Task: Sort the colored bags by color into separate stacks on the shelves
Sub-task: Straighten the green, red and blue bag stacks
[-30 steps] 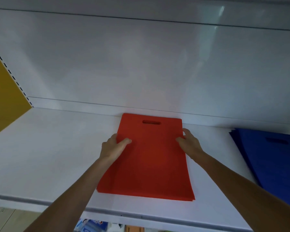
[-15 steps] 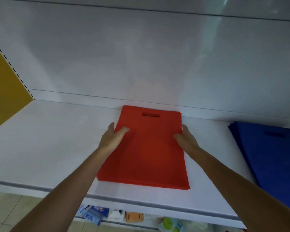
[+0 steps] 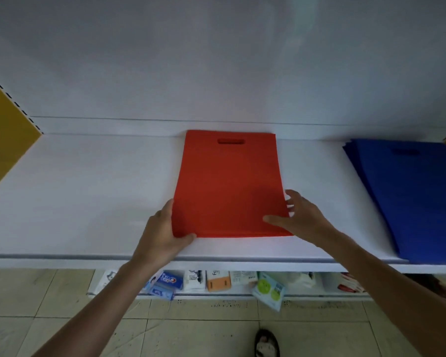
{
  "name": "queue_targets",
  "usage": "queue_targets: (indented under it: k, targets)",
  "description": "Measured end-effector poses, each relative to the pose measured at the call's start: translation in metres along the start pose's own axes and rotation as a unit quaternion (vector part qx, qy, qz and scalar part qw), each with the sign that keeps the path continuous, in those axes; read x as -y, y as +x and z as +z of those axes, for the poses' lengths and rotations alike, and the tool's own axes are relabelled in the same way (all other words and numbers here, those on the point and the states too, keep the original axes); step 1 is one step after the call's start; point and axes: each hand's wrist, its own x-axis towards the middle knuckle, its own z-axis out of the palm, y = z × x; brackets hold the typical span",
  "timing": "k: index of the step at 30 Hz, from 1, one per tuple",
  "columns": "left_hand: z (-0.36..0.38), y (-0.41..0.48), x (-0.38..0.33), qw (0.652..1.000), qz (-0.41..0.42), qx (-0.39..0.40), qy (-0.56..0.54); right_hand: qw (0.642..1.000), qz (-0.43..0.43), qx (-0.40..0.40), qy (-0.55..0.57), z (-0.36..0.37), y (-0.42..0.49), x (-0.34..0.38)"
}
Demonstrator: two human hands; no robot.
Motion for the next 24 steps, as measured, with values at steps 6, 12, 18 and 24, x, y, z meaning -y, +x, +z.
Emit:
queue_targets:
  k: [6, 12, 18, 24]
  targets:
    - [0.005, -0.004, 0.025, 0.996, 0.003, -0.009, 0.092, 0.984, -0.048, 0.037, -0.17, 0.005, -0.007, -0.007]
    - [0.0, 0.004, 0.02, 0.993, -0.009, -0.002, 0.118, 0.981, -0.061, 0.01, -0.182, 0.008, -0.007, -0.017]
    - [0.0, 0.007, 0.025, 0.994, 0.016, 0.002, 0.104, 0.996, -0.029, -0.004, -0.087, -0.002, -0.003, -0.023]
    - [0.0, 0.006, 0.024, 0.994, 0.013, -0.009, 0.104, 0.989, -0.055, 0.014, -0.133, 0.001, -0.01, -0.024]
